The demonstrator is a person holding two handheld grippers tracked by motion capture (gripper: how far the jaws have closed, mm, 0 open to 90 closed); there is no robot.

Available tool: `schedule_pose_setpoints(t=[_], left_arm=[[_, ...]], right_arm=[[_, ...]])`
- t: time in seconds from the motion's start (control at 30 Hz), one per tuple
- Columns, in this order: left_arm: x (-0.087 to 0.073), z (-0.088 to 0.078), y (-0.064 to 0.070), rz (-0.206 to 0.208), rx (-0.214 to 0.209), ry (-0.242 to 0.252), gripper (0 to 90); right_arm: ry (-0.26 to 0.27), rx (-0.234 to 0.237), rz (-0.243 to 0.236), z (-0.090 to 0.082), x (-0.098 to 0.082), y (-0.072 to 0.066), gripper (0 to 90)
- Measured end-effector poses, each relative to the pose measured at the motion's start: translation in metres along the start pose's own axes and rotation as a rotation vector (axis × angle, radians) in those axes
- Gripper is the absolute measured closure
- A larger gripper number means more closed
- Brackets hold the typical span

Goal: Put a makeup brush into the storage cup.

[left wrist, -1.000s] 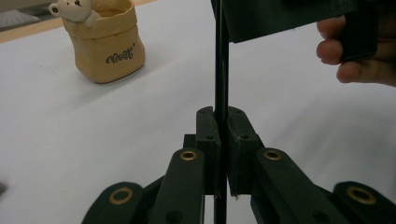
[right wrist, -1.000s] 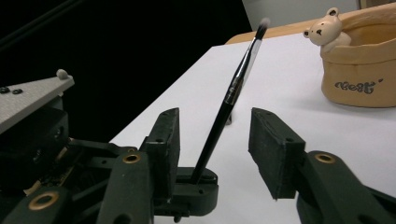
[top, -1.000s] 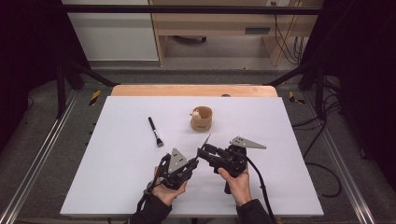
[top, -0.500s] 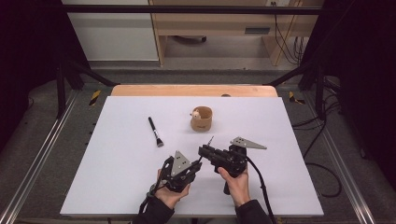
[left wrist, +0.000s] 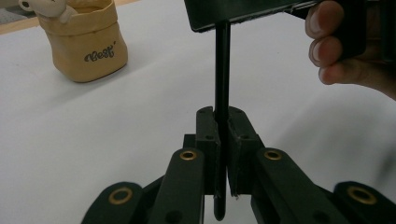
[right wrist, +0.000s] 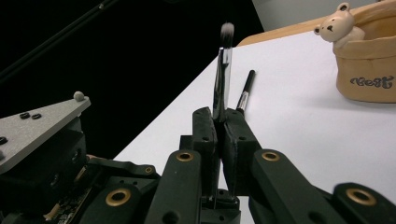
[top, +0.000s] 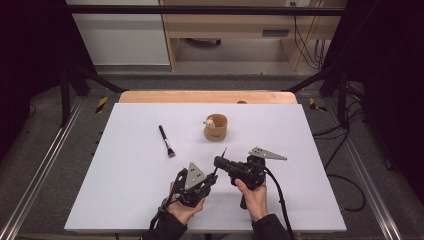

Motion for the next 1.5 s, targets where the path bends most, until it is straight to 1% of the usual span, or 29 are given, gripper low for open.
schedule_pose_setpoints(t=[0.13,0.2,0.27,0.33,0.43,0.5,0.63,0.7,0.77,0.87,1.1,1.23,1.33,1.5], left_arm=[[0.000,0.000,0.000,0.004,-0.010,0.002,84.0],[0.000,0.000,-0.001,0.009,-0.012,0.000,81.1],[0.000,-0.001,-0.002,0.014,-0.017,0.000,78.2],[0.000,-0.002,-0.004,0.011,-0.028,0.002,74.5],[0.001,-0.004,-0.007,0.019,-0.037,0.007,68.4],[0.001,-0.006,-0.010,0.015,-0.042,0.015,64.2],[0.002,-0.010,-0.018,0.027,-0.057,0.019,54.3],[0.002,-0.012,-0.023,0.020,-0.059,0.026,50.5],[0.002,-0.015,-0.029,0.008,-0.068,0.037,46.7],[0.003,-0.018,-0.037,0.007,-0.070,0.045,40.3],[0.003,-0.026,-0.056,0.010,-0.042,0.062,27.9],[0.003,-0.031,-0.066,0.008,-0.034,0.069,24.1],[0.003,-0.033,-0.073,-0.002,-0.031,0.072,21.6],[0.001,-0.036,-0.084,-0.001,-0.006,0.074,18.5]], right_arm=[[-0.013,0.004,-0.011,-0.001,0.001,-0.001,85.0],[-0.009,0.008,-0.020,-0.002,0.001,-0.001,85.0],[-0.013,-0.003,-0.041,-0.004,0.002,-0.002,85.0],[-0.018,-0.019,-0.076,-0.006,0.004,-0.003,85.0],[-0.019,-0.037,-0.096,-0.010,0.006,-0.004,85.0],[-0.021,-0.051,-0.112,-0.012,0.008,-0.004,85.0],[-0.018,-0.074,-0.130,-0.016,0.010,-0.004,85.0],[-0.020,-0.086,-0.138,-0.018,0.011,-0.004,84.9],[-0.022,-0.103,-0.158,-0.020,0.012,-0.004,85.0],[-0.028,-0.119,-0.184,-0.023,0.014,-0.003,84.9],[-0.037,-0.158,-0.214,-0.030,0.017,-0.003,84.9],[-0.037,-0.177,-0.225,-0.033,0.018,-0.002,85.0],[-0.038,-0.190,-0.229,-0.035,0.020,-0.001,85.0],[-0.044,-0.212,-0.244,-0.038,0.022,0.000,84.9]])
Point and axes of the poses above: each handheld gripper's, and its own axes: z roughly forward along the jaws, x roughly out of its top, y roughly to its right, the point moved 1 cm from there along z, roughly forward along the jaws, and after that the axes turned 15 degrees about x, right-handed, at the moved point
